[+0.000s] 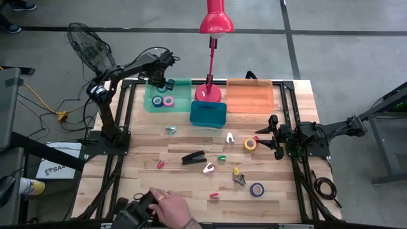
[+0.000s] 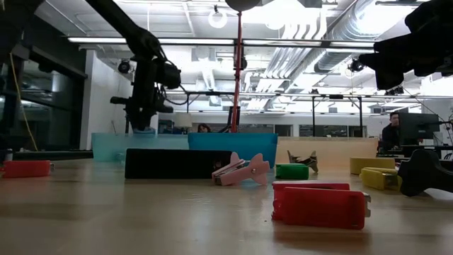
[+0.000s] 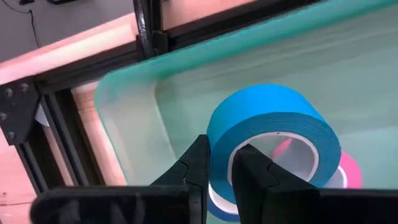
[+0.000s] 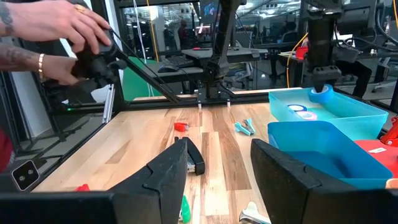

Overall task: Pick and place Stapler, Stapler remover, tape
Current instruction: Put the light blue tape into the light green bin, then put the yellow tape into the light green bin

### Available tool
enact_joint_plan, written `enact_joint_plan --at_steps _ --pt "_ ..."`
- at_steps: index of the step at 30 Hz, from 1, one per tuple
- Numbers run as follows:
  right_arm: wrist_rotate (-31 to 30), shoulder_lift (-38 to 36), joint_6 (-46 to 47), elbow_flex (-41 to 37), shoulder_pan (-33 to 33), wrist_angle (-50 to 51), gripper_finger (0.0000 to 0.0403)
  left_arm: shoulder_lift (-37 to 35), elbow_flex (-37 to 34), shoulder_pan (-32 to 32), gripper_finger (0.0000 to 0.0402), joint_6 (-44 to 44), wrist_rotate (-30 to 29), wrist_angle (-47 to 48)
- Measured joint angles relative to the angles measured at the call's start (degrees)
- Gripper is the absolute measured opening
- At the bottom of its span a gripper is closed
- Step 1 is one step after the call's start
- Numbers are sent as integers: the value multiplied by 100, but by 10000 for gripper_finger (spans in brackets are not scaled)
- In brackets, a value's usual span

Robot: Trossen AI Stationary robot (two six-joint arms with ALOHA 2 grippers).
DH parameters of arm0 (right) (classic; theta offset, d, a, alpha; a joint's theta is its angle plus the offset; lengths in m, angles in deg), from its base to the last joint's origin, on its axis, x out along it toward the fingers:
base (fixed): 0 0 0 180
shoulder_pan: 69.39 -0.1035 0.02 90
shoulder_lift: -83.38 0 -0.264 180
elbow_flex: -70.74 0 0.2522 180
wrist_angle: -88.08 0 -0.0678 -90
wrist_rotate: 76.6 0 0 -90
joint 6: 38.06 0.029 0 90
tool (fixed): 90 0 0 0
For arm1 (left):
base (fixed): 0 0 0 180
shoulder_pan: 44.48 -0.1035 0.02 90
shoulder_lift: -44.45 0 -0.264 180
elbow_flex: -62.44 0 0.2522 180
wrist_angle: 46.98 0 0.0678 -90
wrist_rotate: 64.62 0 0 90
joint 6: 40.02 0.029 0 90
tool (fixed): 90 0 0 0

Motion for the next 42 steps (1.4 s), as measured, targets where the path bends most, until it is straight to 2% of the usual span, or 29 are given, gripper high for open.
enact_joint_plan --at_steps 19,28,42 --pt "0 2 0 0 1 0 170 384 -11 -302 41 -83 21 -100" --pt "0 2 0 0 1 0 170 384 -338 -350 44 -90 131 -298" --pt "1 2 -2 0 1 0 169 381 -340 -353 126 87 127 -353"
